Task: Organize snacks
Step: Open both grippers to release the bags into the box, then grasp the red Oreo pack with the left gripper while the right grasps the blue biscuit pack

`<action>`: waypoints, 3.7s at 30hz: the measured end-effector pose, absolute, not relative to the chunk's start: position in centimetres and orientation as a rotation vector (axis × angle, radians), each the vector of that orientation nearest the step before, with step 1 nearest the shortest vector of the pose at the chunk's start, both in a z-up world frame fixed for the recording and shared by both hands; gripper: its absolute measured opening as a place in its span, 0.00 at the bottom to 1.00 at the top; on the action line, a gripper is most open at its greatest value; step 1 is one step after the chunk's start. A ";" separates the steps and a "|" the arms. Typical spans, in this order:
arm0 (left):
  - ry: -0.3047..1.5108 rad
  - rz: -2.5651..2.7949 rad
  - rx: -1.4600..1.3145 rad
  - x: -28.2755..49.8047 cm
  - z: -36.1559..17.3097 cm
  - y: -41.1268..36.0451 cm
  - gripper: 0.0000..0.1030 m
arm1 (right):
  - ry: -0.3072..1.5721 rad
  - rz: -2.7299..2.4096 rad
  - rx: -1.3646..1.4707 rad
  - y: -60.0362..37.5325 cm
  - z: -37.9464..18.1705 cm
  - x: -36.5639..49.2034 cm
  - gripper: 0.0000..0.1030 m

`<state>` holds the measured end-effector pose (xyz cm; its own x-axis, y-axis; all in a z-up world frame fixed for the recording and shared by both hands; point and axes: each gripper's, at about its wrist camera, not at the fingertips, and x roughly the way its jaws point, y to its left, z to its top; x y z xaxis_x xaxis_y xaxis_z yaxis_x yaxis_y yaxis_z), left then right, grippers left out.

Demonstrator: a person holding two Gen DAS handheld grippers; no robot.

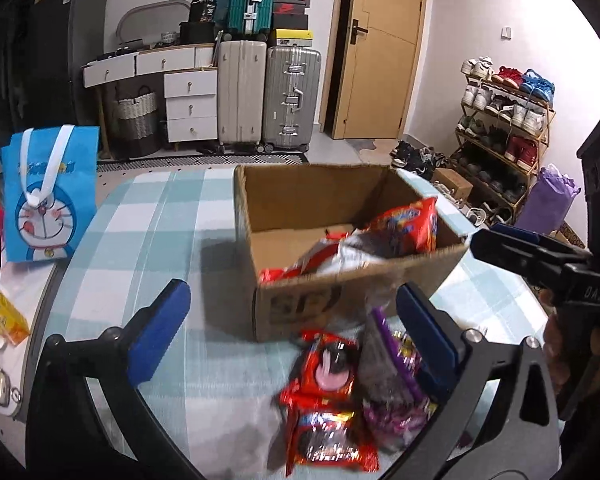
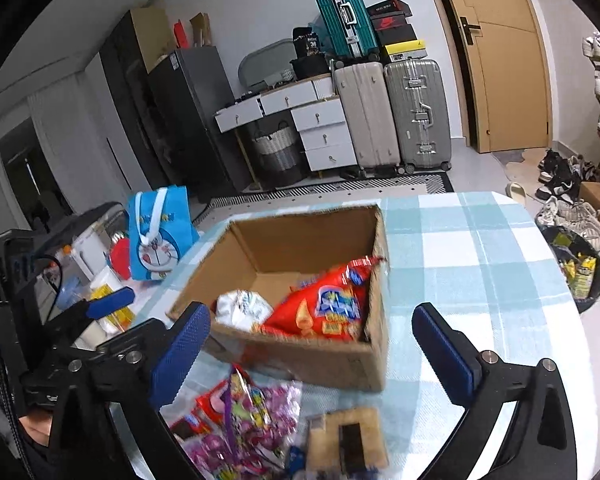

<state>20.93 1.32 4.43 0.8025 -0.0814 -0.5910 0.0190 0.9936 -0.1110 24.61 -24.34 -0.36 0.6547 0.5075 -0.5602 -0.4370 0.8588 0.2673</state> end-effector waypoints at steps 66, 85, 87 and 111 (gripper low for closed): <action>0.907 -0.151 0.011 17.0 -6.2 -0.6 1.00 | 0.948 0.530 -0.203 -23.0 -11.3 18.2 0.79; 0.936 -0.199 -0.011 17.0 -7.1 -1.0 0.81 | 0.922 0.547 -0.237 -22.8 -11.1 17.8 0.64; 0.935 -0.220 -0.011 16.9 -7.1 -1.1 0.66 | 0.914 0.559 -0.231 -22.8 -10.8 17.7 0.58; 0.854 -0.252 -0.061 15.5 -4.1 0.4 0.43 | 0.754 0.671 -0.161 -23.0 -6.7 15.7 0.46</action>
